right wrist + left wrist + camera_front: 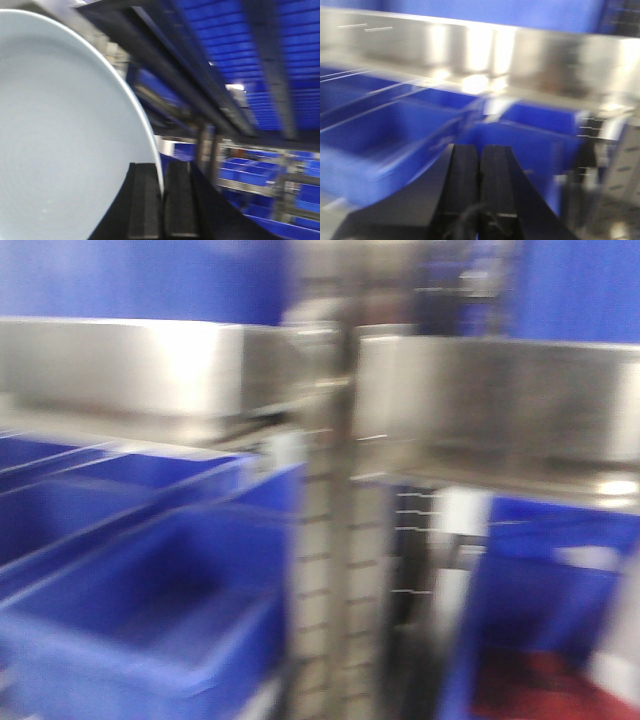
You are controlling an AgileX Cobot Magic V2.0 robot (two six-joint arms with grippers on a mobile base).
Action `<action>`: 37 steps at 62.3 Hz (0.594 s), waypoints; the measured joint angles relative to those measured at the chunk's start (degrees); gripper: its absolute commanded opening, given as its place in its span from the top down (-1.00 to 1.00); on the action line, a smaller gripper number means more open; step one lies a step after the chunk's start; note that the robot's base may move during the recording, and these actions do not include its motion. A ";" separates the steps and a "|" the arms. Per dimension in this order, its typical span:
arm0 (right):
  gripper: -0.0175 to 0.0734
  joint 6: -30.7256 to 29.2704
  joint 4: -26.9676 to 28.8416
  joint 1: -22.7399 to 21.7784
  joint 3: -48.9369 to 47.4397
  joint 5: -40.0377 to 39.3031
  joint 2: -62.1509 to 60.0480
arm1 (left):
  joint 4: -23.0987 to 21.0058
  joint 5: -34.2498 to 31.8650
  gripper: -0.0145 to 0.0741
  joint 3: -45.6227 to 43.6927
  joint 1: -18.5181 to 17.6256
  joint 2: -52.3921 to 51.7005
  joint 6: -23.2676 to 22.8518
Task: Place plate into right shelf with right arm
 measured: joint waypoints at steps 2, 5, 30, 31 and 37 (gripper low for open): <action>0.49 0.00 0.00 0.00 0.00 0.00 0.00 | 0.00 0.00 0.78 0.00 0.00 0.00 0.00; 0.49 0.00 0.00 0.00 0.00 0.00 0.00 | 0.00 0.00 0.78 0.00 0.00 0.00 0.00; 0.49 0.00 0.00 0.00 0.00 0.00 0.00 | 0.00 0.00 0.78 0.00 0.00 0.00 0.00; 0.49 0.00 0.00 0.00 0.00 0.00 0.00 | 0.00 0.00 0.78 0.00 0.00 0.00 0.00; 0.49 0.00 0.00 0.00 0.00 0.00 0.00 | 0.00 0.00 0.78 0.00 0.00 0.00 0.00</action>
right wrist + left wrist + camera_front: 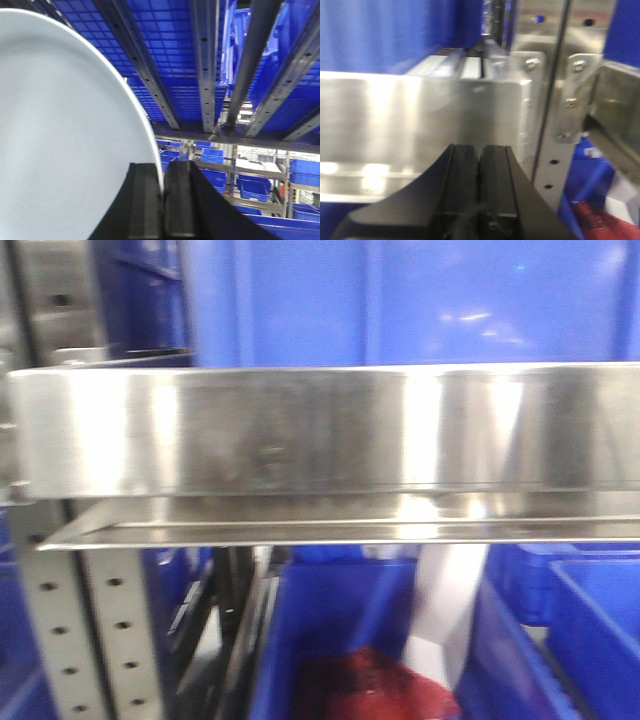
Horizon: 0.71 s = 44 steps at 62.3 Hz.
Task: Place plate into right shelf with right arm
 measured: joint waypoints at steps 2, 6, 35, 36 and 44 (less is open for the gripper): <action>0.49 0.00 0.00 0.00 0.00 0.00 0.00 | 0.00 0.00 0.78 0.00 0.00 0.00 0.00; 0.49 0.00 0.00 0.00 0.00 0.00 0.00 | 0.00 0.00 0.78 0.00 0.00 0.00 0.00; 0.49 0.00 0.00 0.00 0.00 0.00 0.00 | 0.00 0.00 0.78 0.00 0.00 0.00 0.00; 0.49 0.00 0.00 0.00 0.00 0.00 0.00 | 0.00 0.00 0.78 0.00 0.00 0.00 0.00; 0.49 0.00 0.00 0.00 0.00 0.00 0.00 | 0.00 0.00 0.78 0.00 0.00 0.00 0.00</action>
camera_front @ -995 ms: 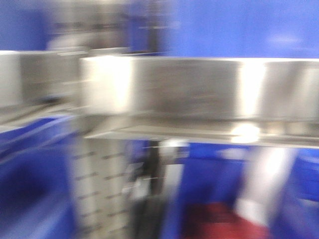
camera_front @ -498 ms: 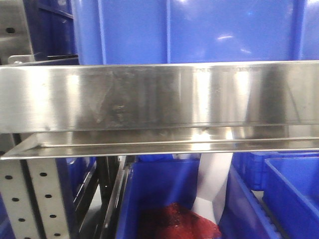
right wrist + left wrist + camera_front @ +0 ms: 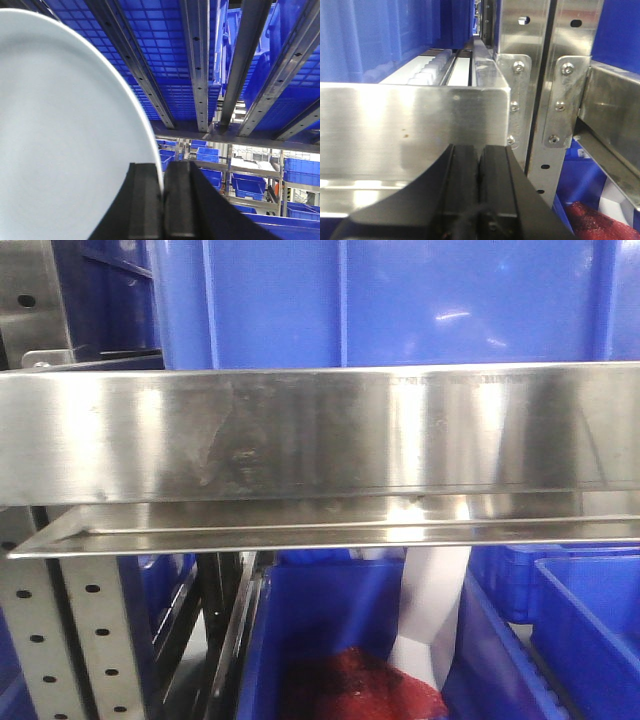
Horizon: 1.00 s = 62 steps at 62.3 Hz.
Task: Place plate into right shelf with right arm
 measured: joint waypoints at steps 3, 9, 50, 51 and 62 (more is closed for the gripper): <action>0.49 0.00 0.00 0.00 0.00 0.00 0.00 | 0.00 0.00 0.78 0.00 0.00 0.00 0.00; 0.49 0.00 0.00 0.00 0.00 -0.10 0.00 | 0.00 0.00 0.78 0.00 0.00 0.00 0.00; 0.49 0.98 0.60 0.00 -27.38 16.50 25.87 | 0.00 0.00 0.78 0.00 0.00 0.00 0.02; 0.49 1.13 0.75 0.00 -28.27 16.67 27.11 | 0.00 0.00 0.78 0.00 0.00 0.00 0.02; 0.49 1.13 2.43 0.00 -37.43 17.73 40.67 | 0.00 0.00 0.78 0.00 0.00 0.00 0.02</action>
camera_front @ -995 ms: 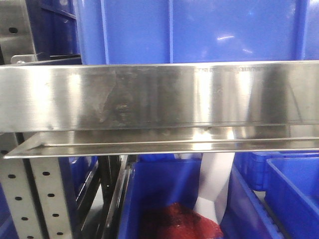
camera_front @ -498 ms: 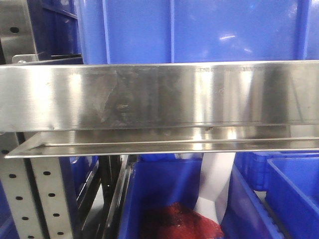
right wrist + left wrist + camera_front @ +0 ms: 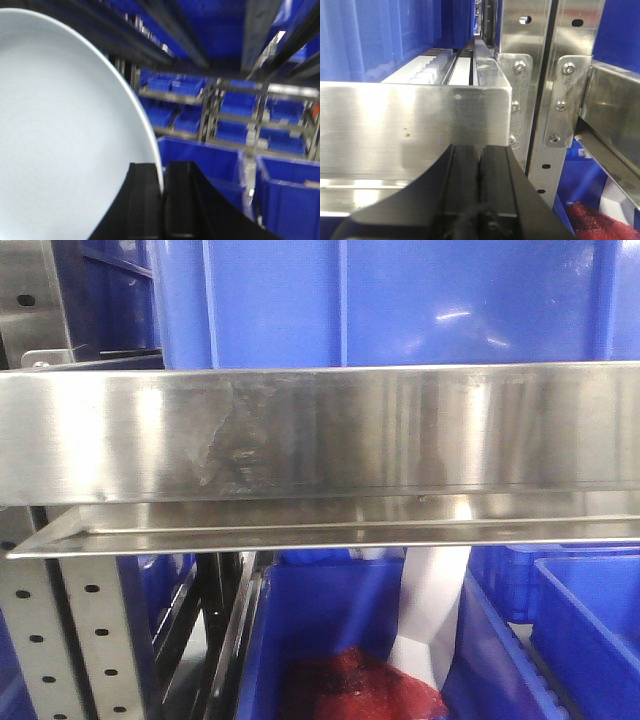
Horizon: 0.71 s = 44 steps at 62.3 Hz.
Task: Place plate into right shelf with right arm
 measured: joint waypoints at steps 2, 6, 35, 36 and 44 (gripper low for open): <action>0.49 0.00 0.23 0.00 -1.29 0.43 2.29 | 0.00 0.00 0.78 0.00 0.00 0.00 0.00; 0.49 0.00 0.46 0.00 -3.85 1.66 7.26 | 0.00 0.00 0.78 0.00 0.00 0.00 0.00; -0.41 0.13 0.46 0.00 -8.52 9.76 24.30 | -0.02 0.00 0.78 0.00 0.00 0.00 0.00; -0.47 0.13 0.46 0.00 -8.52 9.95 24.31 | -0.02 0.00 0.78 0.00 0.00 0.00 0.00; -0.78 0.13 0.46 0.00 -8.52 10.22 24.45 | -0.02 0.00 0.78 0.00 0.00 0.00 0.00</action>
